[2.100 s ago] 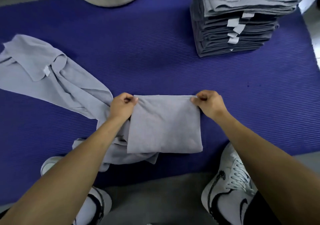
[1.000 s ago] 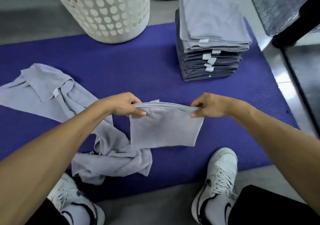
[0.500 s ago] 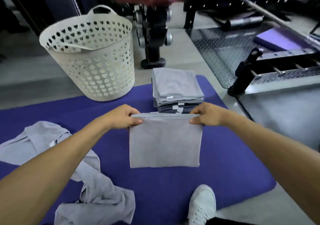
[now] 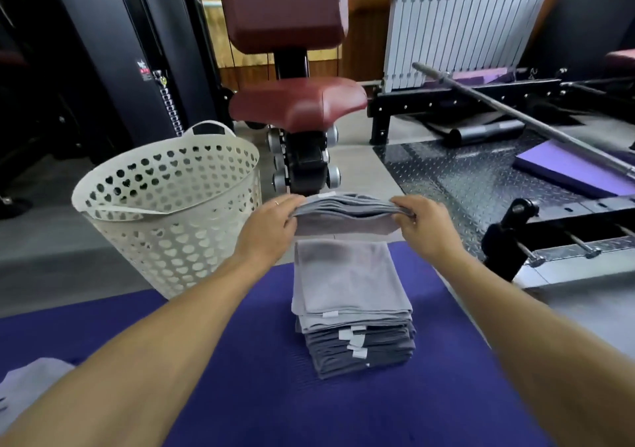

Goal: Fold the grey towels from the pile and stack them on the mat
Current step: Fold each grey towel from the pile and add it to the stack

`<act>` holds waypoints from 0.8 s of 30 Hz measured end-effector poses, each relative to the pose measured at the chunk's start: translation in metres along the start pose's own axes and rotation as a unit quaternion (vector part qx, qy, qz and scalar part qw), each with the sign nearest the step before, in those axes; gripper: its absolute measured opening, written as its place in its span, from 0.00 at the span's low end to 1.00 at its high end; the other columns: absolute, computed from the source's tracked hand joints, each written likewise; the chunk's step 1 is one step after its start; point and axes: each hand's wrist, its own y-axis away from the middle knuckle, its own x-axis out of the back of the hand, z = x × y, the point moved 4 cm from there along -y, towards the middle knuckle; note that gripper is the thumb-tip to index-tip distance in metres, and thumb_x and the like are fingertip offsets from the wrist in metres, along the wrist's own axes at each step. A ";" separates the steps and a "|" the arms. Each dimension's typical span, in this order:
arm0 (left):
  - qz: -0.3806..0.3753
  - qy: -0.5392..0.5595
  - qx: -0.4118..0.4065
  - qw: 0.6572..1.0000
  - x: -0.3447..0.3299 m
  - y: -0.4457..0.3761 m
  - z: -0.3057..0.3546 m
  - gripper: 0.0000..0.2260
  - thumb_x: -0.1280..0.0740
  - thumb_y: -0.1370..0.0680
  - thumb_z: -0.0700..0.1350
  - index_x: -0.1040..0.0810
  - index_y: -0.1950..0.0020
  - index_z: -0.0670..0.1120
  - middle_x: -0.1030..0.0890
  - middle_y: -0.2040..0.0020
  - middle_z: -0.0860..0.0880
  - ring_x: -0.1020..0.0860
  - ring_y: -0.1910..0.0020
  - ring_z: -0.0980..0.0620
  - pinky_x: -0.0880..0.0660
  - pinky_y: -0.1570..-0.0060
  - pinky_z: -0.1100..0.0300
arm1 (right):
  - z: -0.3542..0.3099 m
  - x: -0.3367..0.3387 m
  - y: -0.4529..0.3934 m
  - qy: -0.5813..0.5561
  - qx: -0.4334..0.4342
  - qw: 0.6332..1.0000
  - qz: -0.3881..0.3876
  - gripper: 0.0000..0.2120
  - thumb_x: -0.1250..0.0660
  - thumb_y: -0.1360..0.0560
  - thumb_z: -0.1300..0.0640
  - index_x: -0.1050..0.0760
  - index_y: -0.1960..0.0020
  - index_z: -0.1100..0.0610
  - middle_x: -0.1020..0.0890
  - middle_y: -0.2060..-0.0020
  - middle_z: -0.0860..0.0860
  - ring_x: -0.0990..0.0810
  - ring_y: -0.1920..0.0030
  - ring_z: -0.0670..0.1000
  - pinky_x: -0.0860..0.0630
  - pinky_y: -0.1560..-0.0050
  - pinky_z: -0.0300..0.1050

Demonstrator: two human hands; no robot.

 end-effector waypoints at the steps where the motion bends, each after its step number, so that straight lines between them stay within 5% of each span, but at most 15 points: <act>1: -0.007 -0.010 -0.017 1.000 -0.021 0.011 -0.005 0.20 0.35 0.24 0.32 0.22 0.34 0.43 0.20 0.36 0.46 0.24 0.36 0.46 0.29 0.38 0.57 | 0.017 -0.014 0.009 0.012 -0.001 1.000 -0.011 0.13 0.32 0.26 0.65 0.19 0.42 0.61 0.16 0.49 0.57 0.19 0.48 0.60 0.26 0.48 0.47; 7: -0.119 -0.028 -0.068 0.990 -0.111 0.116 -0.041 0.25 0.30 0.32 0.31 0.21 0.38 0.48 0.18 0.40 0.48 0.23 0.38 0.50 0.19 0.51 0.48 | 0.094 -0.100 0.102 0.071 -0.012 0.990 -0.122 0.11 0.31 0.24 0.61 0.19 0.42 0.55 0.17 0.42 0.50 0.19 0.43 0.57 0.21 0.50 0.53; 11: -0.135 -0.019 -0.027 0.990 -0.120 0.143 -0.052 0.26 0.29 0.30 0.29 0.22 0.33 0.43 0.22 0.33 0.47 0.26 0.32 0.46 0.31 0.34 0.48 | 0.091 -0.118 0.127 0.067 0.015 0.995 -0.076 0.15 0.30 0.28 0.67 0.19 0.42 0.56 0.18 0.42 0.49 0.18 0.44 0.53 0.19 0.56 0.50; 15: -0.136 -0.019 -0.035 0.990 -0.116 0.146 -0.043 0.25 0.30 0.28 0.28 0.24 0.32 0.42 0.25 0.31 0.46 0.33 0.30 0.50 0.34 0.32 0.47 | 0.092 -0.121 0.132 0.091 0.066 0.991 -0.072 0.17 0.27 0.30 0.69 0.20 0.43 0.57 0.18 0.43 0.49 0.18 0.44 0.53 0.18 0.62 0.51; 20: -0.174 -0.067 -0.060 0.981 -0.117 0.153 -0.040 0.29 0.31 0.29 0.30 0.28 0.28 0.40 0.30 0.27 0.45 0.35 0.26 0.49 0.34 0.30 0.50 | 0.092 -0.117 0.142 0.172 0.127 0.965 -0.153 0.42 0.23 0.48 0.73 0.24 0.33 0.61 0.22 0.34 0.54 0.21 0.36 0.56 0.19 0.48 0.49; 24: -0.216 -0.082 -0.033 0.972 -0.116 0.157 -0.036 0.29 0.44 0.27 0.40 0.35 0.24 0.41 0.37 0.23 0.49 0.43 0.23 0.52 0.40 0.25 0.54 | 0.080 -0.123 0.151 0.212 0.169 0.945 -0.181 0.45 0.27 0.48 0.72 0.28 0.30 0.63 0.25 0.31 0.56 0.24 0.33 0.57 0.26 0.37 0.53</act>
